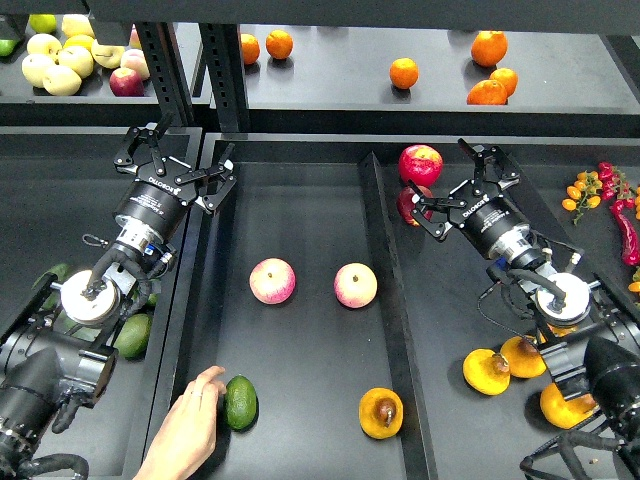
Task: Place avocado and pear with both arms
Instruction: 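Move the left gripper down toward the green avocado near the robot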
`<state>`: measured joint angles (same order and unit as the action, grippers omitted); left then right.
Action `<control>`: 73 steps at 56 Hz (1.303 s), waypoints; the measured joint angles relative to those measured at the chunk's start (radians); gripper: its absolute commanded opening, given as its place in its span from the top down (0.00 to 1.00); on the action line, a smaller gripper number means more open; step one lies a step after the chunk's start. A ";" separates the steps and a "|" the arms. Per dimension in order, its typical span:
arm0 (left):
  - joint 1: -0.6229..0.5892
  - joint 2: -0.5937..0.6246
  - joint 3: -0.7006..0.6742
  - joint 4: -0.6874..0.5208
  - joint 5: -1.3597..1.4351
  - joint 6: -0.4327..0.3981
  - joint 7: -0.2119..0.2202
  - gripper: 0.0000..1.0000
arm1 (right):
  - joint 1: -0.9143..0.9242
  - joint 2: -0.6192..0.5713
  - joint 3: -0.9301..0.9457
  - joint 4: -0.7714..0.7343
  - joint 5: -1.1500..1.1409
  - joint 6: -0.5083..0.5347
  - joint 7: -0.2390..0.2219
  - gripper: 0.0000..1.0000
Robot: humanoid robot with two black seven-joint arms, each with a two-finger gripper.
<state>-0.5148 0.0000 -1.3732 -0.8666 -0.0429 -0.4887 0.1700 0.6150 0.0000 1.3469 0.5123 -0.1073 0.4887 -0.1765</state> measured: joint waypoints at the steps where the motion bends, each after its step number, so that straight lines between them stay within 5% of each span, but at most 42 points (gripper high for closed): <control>1: 0.000 0.000 0.000 0.000 0.000 0.000 0.000 0.00 | 0.000 0.000 0.000 0.000 0.000 0.000 0.000 0.00; 57: -0.008 0.000 -0.015 0.010 0.000 0.000 -0.001 0.01 | 0.000 0.000 0.004 0.000 0.000 0.000 -0.001 0.00; 66: -0.009 0.000 -0.029 0.015 0.000 0.000 0.035 0.01 | 0.000 0.000 0.004 0.000 0.000 0.000 -0.001 0.00; 73: -0.023 0.000 -0.031 0.017 -0.007 0.000 0.144 0.03 | 0.000 0.000 0.012 -0.003 0.000 0.000 -0.002 0.00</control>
<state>-0.5381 0.0000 -1.4039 -0.8492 -0.0498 -0.4887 0.3142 0.6152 0.0000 1.3586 0.5095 -0.1077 0.4887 -0.1780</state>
